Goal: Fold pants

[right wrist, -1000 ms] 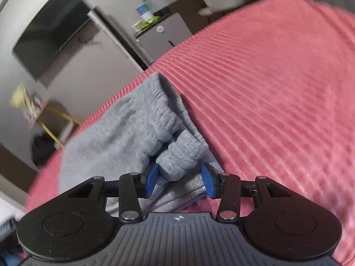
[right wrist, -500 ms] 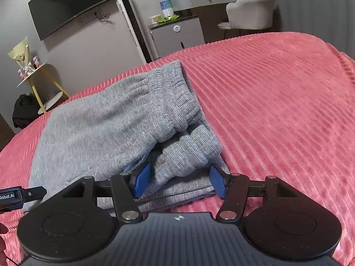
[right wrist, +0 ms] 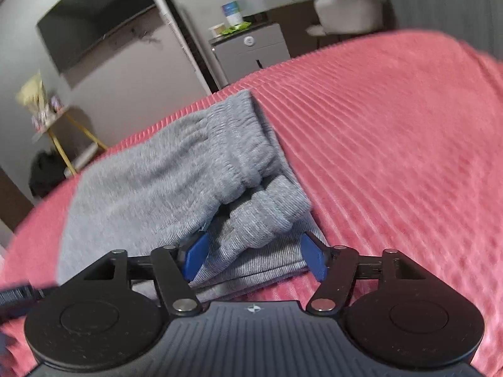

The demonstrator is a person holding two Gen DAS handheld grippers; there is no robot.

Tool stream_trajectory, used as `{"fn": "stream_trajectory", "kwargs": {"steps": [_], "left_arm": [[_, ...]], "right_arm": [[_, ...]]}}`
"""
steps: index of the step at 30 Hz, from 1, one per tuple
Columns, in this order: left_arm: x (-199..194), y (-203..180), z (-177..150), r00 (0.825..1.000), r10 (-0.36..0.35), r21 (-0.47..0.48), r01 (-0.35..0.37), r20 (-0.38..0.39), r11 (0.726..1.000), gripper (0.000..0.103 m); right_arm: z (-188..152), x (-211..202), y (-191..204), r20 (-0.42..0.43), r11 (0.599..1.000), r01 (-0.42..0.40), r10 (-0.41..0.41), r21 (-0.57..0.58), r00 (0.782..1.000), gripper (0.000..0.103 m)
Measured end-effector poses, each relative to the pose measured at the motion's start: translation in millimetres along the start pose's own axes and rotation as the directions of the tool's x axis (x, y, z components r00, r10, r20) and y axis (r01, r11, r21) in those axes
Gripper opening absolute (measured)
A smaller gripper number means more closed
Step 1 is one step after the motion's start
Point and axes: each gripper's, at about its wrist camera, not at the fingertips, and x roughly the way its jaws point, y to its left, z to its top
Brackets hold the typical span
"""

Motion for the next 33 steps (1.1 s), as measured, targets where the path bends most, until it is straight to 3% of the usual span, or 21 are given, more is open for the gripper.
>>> {"fn": "stream_trajectory", "kwargs": {"steps": [2,5,6,8,10,13,16,18,21,23,25,27,28,31,33], "left_arm": [[-7.0,11.4,-0.3,1.0,0.028,0.008,-0.028,-0.008,1.0,0.09],[-18.2,24.4,-3.4,0.999,-0.015,-0.016,0.014,-0.031,1.0,0.09],[-21.8,26.6,-5.9,0.998,-0.055,-0.036,0.054,-0.042,0.998,0.09],[-27.6,29.4,-13.8,0.983,-0.181,-0.101,0.176,-0.043,0.979,0.09],[-25.7,29.5,-24.6,0.945,-0.323,-0.197,0.308,-0.048,0.931,0.091],[-9.0,25.3,-35.8,0.884,-0.461,-0.358,0.406,-0.078,0.84,0.091],[4.7,24.5,-38.4,0.867,-0.496,-0.471,0.419,-0.046,0.776,0.089],[10.3,26.3,-36.3,0.855,-0.519,-0.529,0.438,-0.005,0.727,0.089],[18.5,30.5,-31.1,0.817,-0.575,-0.61,0.478,0.044,0.632,0.089],[25.4,30.8,-25.8,0.8,-0.596,-0.628,0.499,0.069,0.598,0.088],[28.6,30.9,-21.0,0.805,-0.589,-0.62,0.501,0.076,0.604,0.088],[29.9,29.0,-16.7,0.833,-0.549,-0.622,0.466,0.069,0.629,0.087],[32.7,29.3,-16.0,0.843,-0.534,-0.628,0.453,0.069,0.633,0.087],[38.7,28.6,-14.3,0.876,-0.482,-0.637,0.388,0.028,0.666,0.079],[38.1,23.3,-13.2,0.887,-0.462,-0.594,0.368,-0.007,0.715,0.076]], "right_arm": [[0.5,-4.3,-11.5,-0.013,0.997,0.01,-0.009,0.079,1.0,0.082],[1.0,-7.0,-24.2,-0.027,0.987,0.058,-0.055,0.153,0.998,0.083],[1.5,-7.8,-27.6,-0.032,0.983,0.039,-0.034,0.181,0.999,0.083],[0.4,-8.6,-42.4,-0.039,0.946,-0.102,0.12,0.308,0.992,0.083],[-6.6,-3.4,-59.4,-0.042,0.864,-0.21,0.257,0.458,0.966,0.083],[-14.1,8.5,-71.6,-0.049,0.789,-0.254,0.338,0.56,0.94,0.083],[-13.0,13.3,-74.9,0.013,0.76,-0.304,0.362,0.574,0.932,0.083],[-11.3,17.8,-76.8,0.055,0.727,-0.355,0.402,0.588,0.914,0.084],[-11.5,30.9,-82.7,0.082,0.661,-0.403,0.46,0.633,0.884,0.089],[-12.1,35.7,-89.5,0.099,0.626,-0.414,0.475,0.661,0.874,0.089],[-13.1,37.7,-99.4,0.137,0.559,-0.445,0.506,0.7,0.852,0.089],[-14.1,37.1,-105.8,0.166,0.528,-0.451,0.5,0.72,0.85,0.089],[-13.3,35.3,-108.5,0.169,0.54,-0.439,0.477,0.718,0.863,0.089],[-8.0,28.8,-107.8,0.152,0.643,-0.371,0.371,0.67,0.916,0.088],[-8.7,30.8,-105.8,0.143,0.654,-0.359,0.36,0.666,0.922,0.087]]}}
